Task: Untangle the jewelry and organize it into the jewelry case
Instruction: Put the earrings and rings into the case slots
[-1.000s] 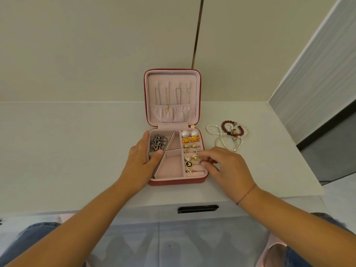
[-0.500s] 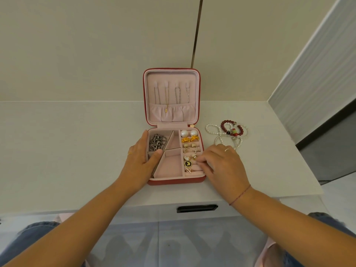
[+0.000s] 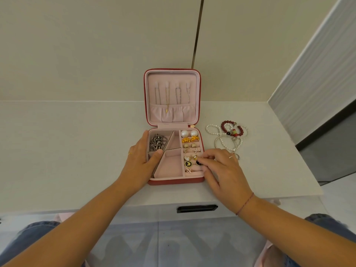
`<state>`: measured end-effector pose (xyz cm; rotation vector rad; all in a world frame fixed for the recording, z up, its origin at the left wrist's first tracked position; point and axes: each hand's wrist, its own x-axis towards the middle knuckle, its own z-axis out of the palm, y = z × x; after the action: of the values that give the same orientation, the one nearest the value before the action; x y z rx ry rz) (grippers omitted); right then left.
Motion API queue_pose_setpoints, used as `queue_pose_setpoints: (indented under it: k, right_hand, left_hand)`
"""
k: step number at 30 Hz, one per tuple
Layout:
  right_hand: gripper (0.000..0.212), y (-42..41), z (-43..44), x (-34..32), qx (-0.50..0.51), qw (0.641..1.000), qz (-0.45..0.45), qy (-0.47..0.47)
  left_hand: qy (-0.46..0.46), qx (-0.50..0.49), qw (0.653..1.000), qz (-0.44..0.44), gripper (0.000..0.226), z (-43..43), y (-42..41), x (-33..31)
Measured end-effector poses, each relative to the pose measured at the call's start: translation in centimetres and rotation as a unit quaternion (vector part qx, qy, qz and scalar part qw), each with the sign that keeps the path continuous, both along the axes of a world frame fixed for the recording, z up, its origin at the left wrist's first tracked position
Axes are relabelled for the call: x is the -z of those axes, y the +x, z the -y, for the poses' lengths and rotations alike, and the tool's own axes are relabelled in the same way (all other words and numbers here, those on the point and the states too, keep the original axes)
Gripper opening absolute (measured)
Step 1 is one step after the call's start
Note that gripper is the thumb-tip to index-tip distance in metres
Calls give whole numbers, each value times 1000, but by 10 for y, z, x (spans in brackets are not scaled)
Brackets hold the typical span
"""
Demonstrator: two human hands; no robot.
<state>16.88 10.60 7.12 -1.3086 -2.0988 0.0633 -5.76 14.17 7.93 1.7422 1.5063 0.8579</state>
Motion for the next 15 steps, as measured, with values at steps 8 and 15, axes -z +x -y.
queue_pose_setpoints:
  k: [8,15]
  right_hand:
    - [30,-2,2,0,4,999,-27,-39]
    - [20,37,-17,-8,122,984,-98,-88]
  left_hand:
    - [-10,-8,1000,-11,51,-1,-2,2]
    - [-7,-9,1000,-2,52,1,1,-4]
